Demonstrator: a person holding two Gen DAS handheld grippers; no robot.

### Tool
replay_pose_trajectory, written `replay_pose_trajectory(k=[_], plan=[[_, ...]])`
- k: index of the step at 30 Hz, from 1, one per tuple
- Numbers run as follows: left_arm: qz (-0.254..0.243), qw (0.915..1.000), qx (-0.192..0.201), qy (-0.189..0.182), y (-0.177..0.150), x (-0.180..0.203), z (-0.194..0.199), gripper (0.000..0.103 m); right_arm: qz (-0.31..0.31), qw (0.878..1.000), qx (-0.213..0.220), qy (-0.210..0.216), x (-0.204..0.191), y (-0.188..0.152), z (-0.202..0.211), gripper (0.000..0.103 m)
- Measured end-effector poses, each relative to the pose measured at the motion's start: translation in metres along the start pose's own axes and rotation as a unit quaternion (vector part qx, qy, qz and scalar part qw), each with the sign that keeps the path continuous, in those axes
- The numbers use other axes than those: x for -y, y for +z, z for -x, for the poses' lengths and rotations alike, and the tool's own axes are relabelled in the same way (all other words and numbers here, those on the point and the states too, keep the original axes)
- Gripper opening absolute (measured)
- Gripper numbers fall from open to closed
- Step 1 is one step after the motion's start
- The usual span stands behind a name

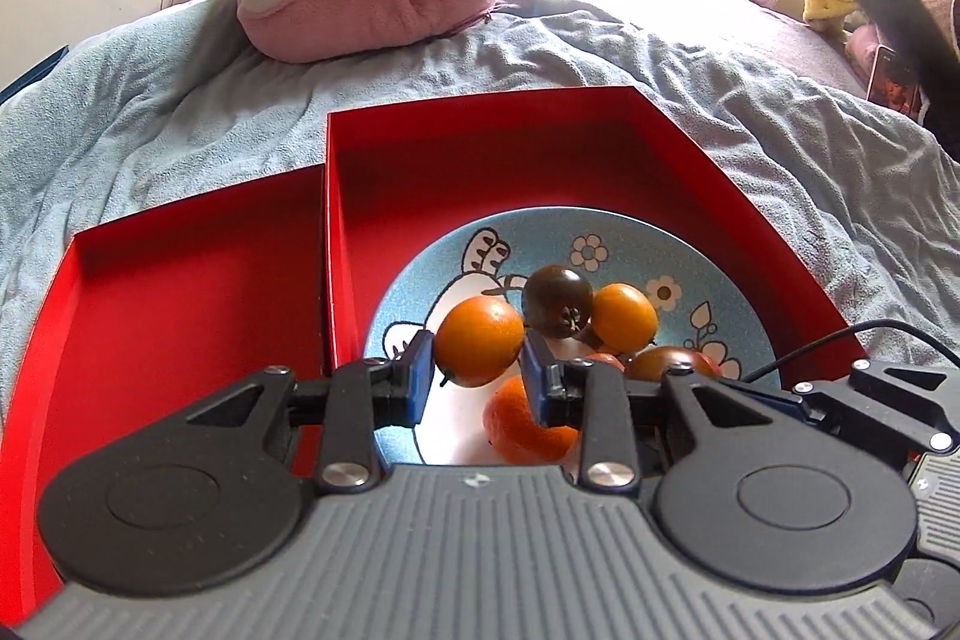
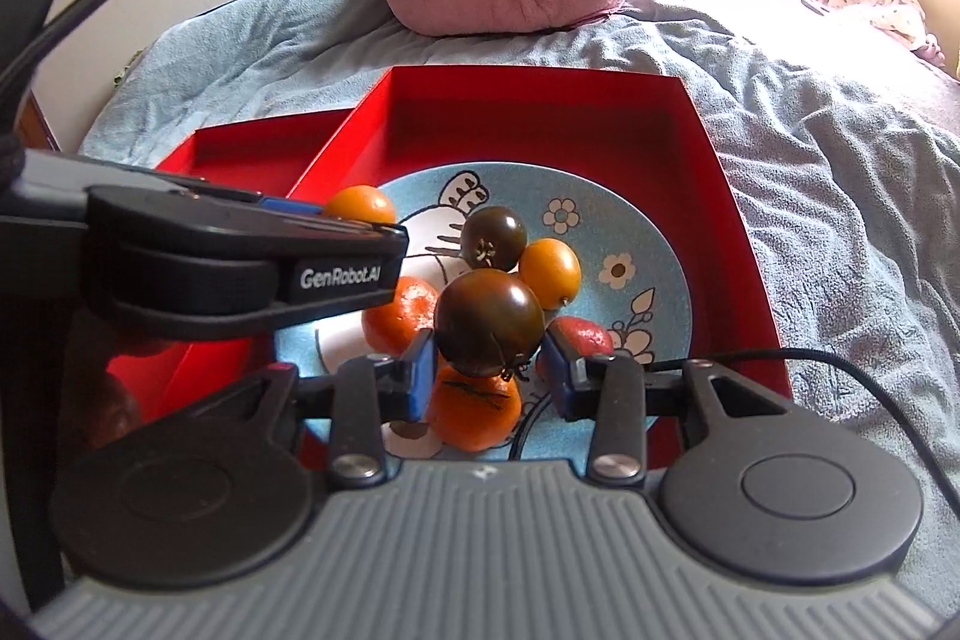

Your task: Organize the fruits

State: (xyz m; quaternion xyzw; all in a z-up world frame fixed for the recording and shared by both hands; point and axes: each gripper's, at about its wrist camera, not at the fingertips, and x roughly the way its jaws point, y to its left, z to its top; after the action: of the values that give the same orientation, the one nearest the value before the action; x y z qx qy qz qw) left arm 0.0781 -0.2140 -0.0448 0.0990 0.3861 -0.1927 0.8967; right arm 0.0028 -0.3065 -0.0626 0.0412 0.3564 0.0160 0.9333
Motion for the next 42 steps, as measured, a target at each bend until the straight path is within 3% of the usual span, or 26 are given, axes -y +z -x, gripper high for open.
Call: replay_pose_trajectory(k=[10, 13, 15, 25, 32, 35, 42], plan=[[-0.002, 0.9998, -0.013, -0.017, -0.002, -0.003, -0.002, 0.038, 0.016, 1.000, 0.001, -0.013, -0.006, 0.002, -0.009, 0.042], [-0.001, 0.9999, -0.004, -0.014, -0.002, -0.005, 0.003, 0.052, 0.020, 1.000, -0.001, -0.017, -0.006, 0.003, -0.011, 0.043], [0.002, 0.9999, 0.001, -0.012, -0.002, -0.007, 0.006, 0.054, 0.020, 1.000, 0.001, -0.020, -0.006, 0.004, -0.012, 0.043], [0.009, 0.9998, 0.012, -0.012, -0.007, -0.016, 0.026, 0.055, 0.035, 0.999, 0.016, -0.031, -0.012, 0.008, -0.001, 0.049], [0.006, 0.9998, 0.021, -0.005, -0.016, -0.019, 0.050, 0.055, 0.044, 0.998, 0.013, -0.032, -0.021, 0.006, 0.012, 0.050], [0.010, 0.9996, 0.027, -0.001, -0.021, -0.022, 0.063, 0.064, 0.041, 0.999, 0.013, -0.029, -0.024, 0.006, 0.019, 0.050], [0.016, 0.9986, 0.049, 0.014, -0.034, -0.026, 0.097, 0.070, 0.035, 0.999, 0.012, -0.024, -0.031, 0.005, 0.040, 0.051]])
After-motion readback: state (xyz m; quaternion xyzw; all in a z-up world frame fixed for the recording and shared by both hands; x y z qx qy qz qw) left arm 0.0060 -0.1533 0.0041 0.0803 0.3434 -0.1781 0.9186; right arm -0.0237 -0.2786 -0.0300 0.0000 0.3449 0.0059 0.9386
